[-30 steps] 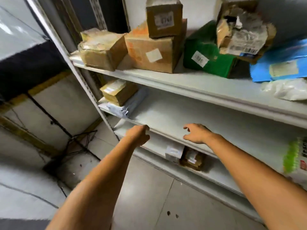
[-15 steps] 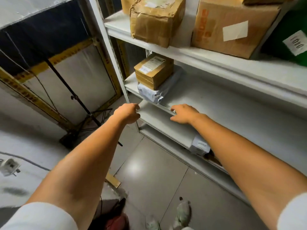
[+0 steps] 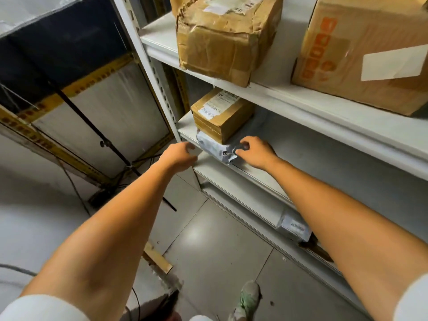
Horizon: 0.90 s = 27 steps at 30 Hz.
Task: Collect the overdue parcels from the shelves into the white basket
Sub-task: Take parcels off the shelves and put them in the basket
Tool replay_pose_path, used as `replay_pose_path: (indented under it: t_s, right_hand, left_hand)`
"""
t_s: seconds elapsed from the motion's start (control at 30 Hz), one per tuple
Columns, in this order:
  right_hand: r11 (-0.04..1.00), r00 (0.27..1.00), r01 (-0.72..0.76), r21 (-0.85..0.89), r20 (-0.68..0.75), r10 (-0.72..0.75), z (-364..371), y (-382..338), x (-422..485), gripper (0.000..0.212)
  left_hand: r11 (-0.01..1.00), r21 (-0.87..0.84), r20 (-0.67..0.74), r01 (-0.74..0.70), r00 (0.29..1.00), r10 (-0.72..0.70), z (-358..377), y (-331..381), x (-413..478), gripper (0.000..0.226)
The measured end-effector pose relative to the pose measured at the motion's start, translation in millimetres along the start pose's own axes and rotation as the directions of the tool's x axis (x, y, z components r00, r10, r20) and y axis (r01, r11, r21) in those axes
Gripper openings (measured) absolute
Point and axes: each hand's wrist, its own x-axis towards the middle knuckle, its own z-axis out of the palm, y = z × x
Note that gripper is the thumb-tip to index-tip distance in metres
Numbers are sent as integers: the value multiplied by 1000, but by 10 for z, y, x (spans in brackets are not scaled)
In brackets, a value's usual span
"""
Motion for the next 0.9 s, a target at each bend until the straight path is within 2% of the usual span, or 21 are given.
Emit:
replay_pose_path:
  t_s: [0.1, 0.2, 0.37, 0.53, 0.73, 0.9]
  right_hand:
    - [990, 998, -32, 140, -40, 38, -14, -98, 199, 52]
    - [966, 994, -53, 252, -77, 74, 9, -201, 377, 56]
    - [924, 972, -101, 370, -161, 171, 85, -381, 637, 65]
    - [857, 932, -152, 492, -217, 290, 180, -543, 810, 67]
    - [698, 894, -164, 697, -193, 404, 276, -600, 890, 77]
    - [636, 893, -154, 756, -170, 418, 264, -644, 797, 71]
  left_hand:
    - [991, -130, -79, -32, 997, 22, -73, 147, 261, 46]
    - [986, -143, -146, -83, 987, 62, -157, 235, 522, 53]
    - [975, -188, -229, -115, 971, 71, -301, 147, 901, 81]
    - [959, -246, -160, -142, 982, 104, -408, 102, 1204, 86]
    - [920, -335, -38, -205, 978, 204, -532, 108, 1335, 84]
    - [806, -579, 105, -123, 969, 223, -531, 40, 1353, 73]
